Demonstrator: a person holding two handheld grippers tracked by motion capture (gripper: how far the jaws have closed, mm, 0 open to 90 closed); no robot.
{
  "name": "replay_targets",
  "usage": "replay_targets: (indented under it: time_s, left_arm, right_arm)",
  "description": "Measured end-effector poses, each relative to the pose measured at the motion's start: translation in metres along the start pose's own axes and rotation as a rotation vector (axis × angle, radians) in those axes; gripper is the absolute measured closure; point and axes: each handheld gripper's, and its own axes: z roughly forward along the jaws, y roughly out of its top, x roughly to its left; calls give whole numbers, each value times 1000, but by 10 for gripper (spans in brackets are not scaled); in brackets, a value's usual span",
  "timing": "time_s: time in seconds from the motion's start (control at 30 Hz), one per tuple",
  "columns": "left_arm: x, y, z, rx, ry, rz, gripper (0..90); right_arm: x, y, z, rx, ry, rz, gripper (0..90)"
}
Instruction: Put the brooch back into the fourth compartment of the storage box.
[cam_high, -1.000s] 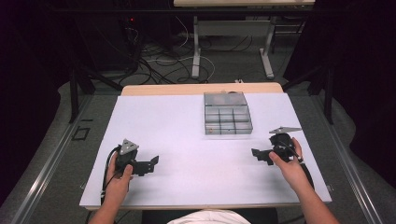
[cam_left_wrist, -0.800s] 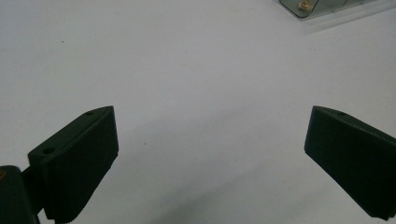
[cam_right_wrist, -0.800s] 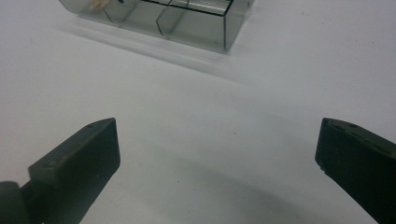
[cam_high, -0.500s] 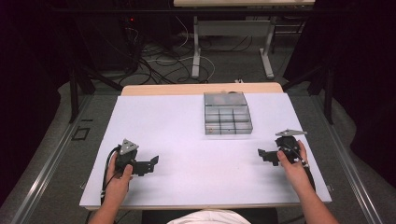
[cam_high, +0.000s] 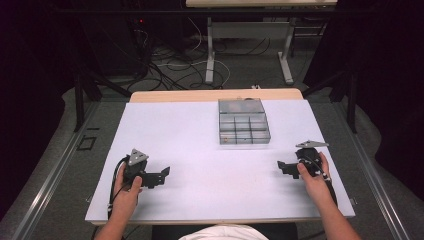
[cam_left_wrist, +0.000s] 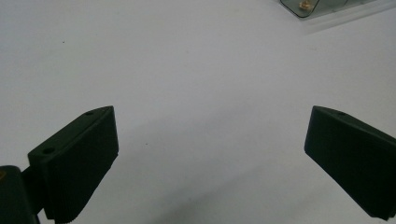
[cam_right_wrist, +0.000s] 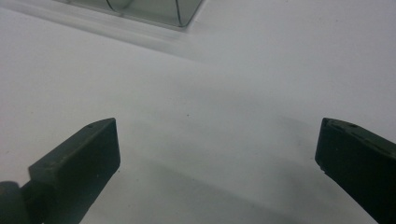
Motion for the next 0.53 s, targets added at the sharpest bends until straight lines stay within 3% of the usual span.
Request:
replay_targets:
  time_s: [0.13, 0.27, 0.53]
  left_arm:
    - [-1, 0, 0, -4, -4, -12, 30]
    - [0, 0, 0, -1, -1, 1, 30]
    - [0, 0, 1, -6, -11, -9, 30]
  right_arm:
    - [-3, -1, 1, 1, -9, 12, 0]
    - [-6, -3, 2, 7, -14, 35, 0]
    - [-5, -3, 2, 7, -14, 37, 0]
